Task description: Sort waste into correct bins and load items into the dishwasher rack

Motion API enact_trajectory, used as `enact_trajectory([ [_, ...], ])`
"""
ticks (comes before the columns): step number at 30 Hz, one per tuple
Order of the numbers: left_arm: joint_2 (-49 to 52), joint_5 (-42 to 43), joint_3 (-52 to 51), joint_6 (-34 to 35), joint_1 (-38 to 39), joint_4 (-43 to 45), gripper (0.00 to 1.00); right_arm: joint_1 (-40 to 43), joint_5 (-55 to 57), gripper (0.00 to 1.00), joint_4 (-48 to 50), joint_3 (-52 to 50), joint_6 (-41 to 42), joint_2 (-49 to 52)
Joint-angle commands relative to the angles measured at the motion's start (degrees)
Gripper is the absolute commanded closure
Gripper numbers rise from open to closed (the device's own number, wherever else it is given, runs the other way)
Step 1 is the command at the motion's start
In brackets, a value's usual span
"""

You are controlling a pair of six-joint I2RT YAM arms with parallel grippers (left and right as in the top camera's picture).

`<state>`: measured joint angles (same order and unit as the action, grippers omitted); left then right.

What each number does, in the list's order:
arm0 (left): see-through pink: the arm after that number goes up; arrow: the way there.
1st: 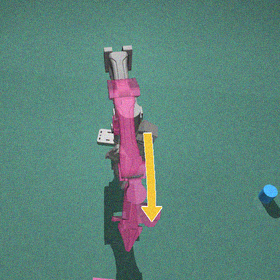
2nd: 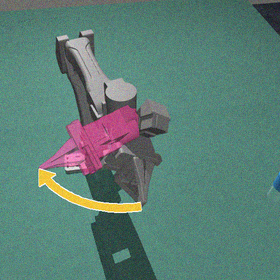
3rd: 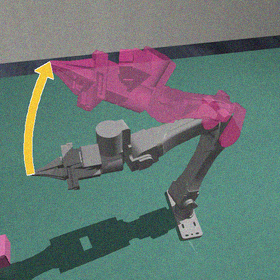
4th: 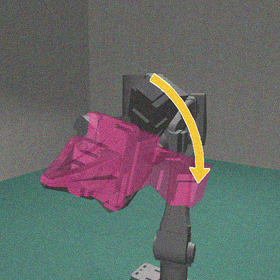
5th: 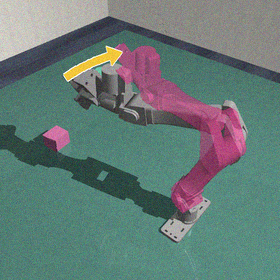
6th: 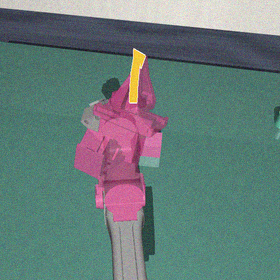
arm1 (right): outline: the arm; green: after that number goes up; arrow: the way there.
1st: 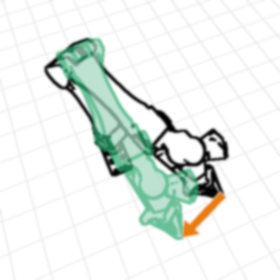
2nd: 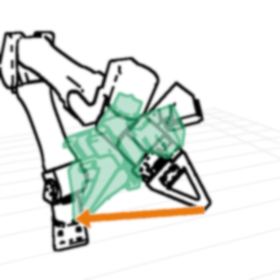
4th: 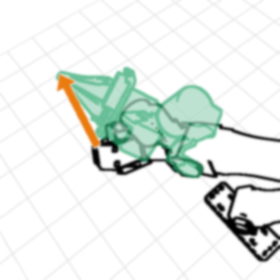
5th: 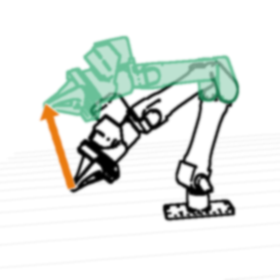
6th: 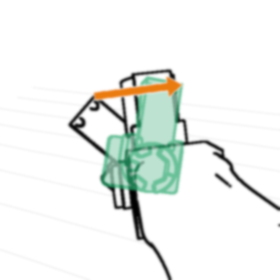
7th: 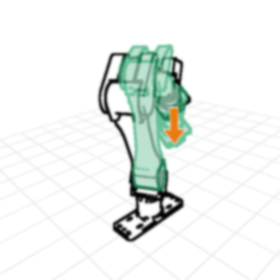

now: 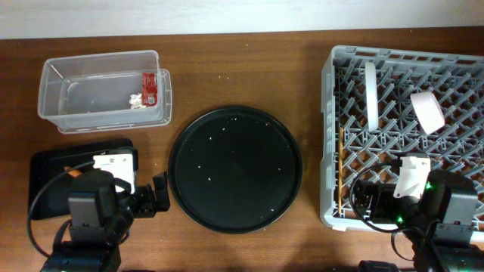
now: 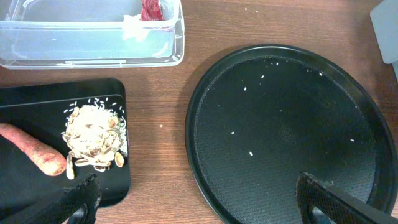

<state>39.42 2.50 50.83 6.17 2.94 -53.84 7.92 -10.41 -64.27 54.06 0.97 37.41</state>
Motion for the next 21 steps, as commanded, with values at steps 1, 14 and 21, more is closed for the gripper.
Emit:
enact_trajectory([
  [1,-0.2,-0.4,-0.7,0.7,-0.1,0.2,0.01,0.4,0.5,0.02,0.0,-0.5,-0.3,0.0],
  [14,-0.2,-0.4,-0.7,0.7,-0.1,0.2,0.01,-9.9,6.5,0.02,56.5,-44.4,-0.3,-37.2],
  [21,-0.2,-0.4,-0.7,0.7,-0.1,0.2,0.01,-9.9,13.0,0.02,59.2,-53.5,-1.0,-37.2],
])
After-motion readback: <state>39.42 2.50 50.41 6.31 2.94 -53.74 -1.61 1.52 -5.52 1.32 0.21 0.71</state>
